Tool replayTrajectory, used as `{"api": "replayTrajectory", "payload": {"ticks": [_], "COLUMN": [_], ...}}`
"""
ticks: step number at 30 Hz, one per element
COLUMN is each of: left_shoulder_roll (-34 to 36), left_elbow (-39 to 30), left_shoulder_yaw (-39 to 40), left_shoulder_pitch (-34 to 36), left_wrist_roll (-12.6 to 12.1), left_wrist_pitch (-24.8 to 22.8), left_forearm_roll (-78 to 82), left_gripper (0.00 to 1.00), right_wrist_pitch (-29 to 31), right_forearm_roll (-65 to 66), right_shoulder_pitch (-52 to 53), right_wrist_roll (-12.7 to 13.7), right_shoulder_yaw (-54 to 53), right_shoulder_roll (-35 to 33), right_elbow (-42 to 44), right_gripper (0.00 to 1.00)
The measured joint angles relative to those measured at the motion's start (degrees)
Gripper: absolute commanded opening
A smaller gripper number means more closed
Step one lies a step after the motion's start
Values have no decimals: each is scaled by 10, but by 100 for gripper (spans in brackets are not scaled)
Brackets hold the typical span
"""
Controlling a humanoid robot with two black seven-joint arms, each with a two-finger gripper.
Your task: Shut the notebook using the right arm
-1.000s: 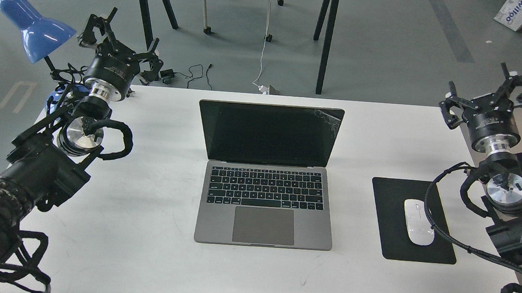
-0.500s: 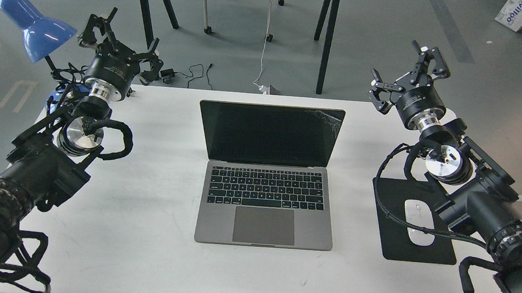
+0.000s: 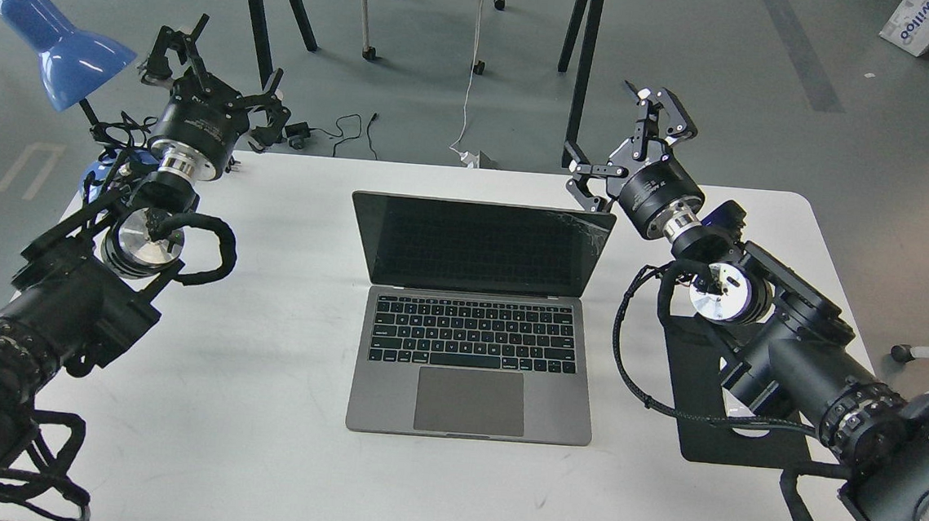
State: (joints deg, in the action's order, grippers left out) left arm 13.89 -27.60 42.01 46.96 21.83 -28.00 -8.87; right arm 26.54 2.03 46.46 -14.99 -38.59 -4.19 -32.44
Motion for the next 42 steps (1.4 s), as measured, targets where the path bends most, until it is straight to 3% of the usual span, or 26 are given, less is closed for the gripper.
{"api": "replayTrajectory", "payload": {"ticks": [7,14,25,42], "left_shoulder_roll": [0,0,0,0], "left_elbow": [0,0,0,0], "left_shoulder_yaw": [0,0,0,1], "left_shoulder_pitch": [0,0,0,0], "left_wrist_roll": [0,0,0,0], "left_wrist_pitch": [0,0,0,0], "left_forearm_roll": [0,0,0,-1], "left_gripper": [100,100,100,100], "right_wrist_pitch": [1,1,-8,-62], "right_forearm_roll": [4,11,97,136], "right_shoulder_pitch": [-78,-118,-126,-125], "right_wrist_roll": [4,4,4,11], "right_shoulder_yaw": [47,122,224,242], "right_shoulder_roll": [-91,-151,-156,-154], "right_elbow": [-142,-203,-196,-187], "right_gripper": [100,100,100,100]}}
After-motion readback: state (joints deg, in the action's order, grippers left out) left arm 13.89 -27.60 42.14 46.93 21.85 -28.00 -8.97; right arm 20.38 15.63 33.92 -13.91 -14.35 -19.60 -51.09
